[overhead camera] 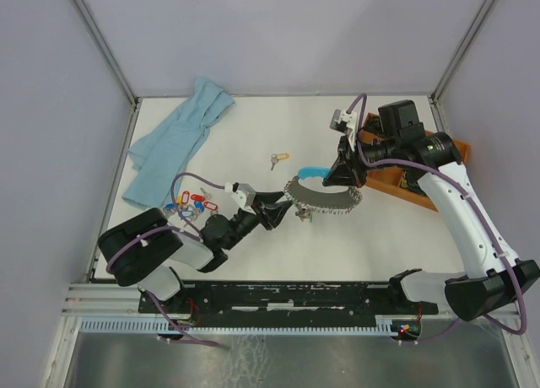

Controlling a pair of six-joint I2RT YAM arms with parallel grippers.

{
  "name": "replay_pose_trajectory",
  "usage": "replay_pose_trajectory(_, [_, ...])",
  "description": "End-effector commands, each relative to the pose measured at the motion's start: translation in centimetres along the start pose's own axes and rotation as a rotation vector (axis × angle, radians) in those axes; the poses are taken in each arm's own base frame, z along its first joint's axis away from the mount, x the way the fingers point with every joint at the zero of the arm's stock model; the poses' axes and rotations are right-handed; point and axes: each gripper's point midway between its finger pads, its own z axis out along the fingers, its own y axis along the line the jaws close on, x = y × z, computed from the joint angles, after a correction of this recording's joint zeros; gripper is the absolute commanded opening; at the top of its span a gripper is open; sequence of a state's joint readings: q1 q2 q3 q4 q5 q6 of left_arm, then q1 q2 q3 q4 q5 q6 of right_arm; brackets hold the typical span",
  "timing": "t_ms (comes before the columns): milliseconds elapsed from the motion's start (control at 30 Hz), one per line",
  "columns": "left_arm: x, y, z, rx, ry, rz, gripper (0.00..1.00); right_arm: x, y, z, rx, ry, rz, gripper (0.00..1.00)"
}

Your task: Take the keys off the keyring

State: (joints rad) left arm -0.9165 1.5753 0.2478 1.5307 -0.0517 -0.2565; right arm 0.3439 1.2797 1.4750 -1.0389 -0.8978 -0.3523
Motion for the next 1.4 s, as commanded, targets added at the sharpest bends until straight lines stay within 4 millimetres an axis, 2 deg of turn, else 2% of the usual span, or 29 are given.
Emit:
replay_pose_trajectory(0, [-4.4,-1.0,0.6,0.016,-0.128,-0.042,0.52,-1.7,0.8,-0.6,-0.014,-0.066,-0.061,0.01])
replay_pose_trajectory(167, [-5.0,-1.5,0.3,0.041,-0.13,-0.059,0.53,-1.6,0.8,-0.7,-0.007,-0.064,-0.064,0.0])
replay_pose_trajectory(467, [-2.3,0.9,-2.8,-0.08,0.01,-0.029,0.53,-1.5,0.8,-0.8,0.002,-0.062,-0.071,0.0])
replay_pose_trajectory(633, [-2.2,-0.3,-3.4,-0.007,0.043,-0.001,0.55,-1.4,0.8,-0.7,-0.008,-0.061,-0.069,0.0])
replay_pose_trajectory(800, [-2.5,-3.0,-3.3,0.148,0.039,0.017,0.65,-1.3,0.9,-0.6,-0.017,-0.06,-0.07,0.0])
replay_pose_trajectory(867, [-2.5,-3.6,-3.1,0.186,0.038,0.019,0.66,-1.3,1.0,-0.6,-0.022,-0.06,-0.071,0.0])
replay_pose_trajectory(1033, [-2.9,-3.7,-2.2,0.185,0.004,0.001,0.66,-1.3,1.1,-0.6,-0.031,-0.062,-0.072,0.01])
replay_pose_trajectory(1267, [-3.3,-4.3,0.0,0.208,-0.051,-0.056,0.66,-1.2,1.1,-0.5,-0.037,-0.061,-0.069,0.01])
replay_pose_trajectory(1367, [-3.6,-3.1,0.8,0.143,-0.081,-0.074,0.65,-1.3,1.2,-0.5,-0.04,-0.063,-0.069,0.01])
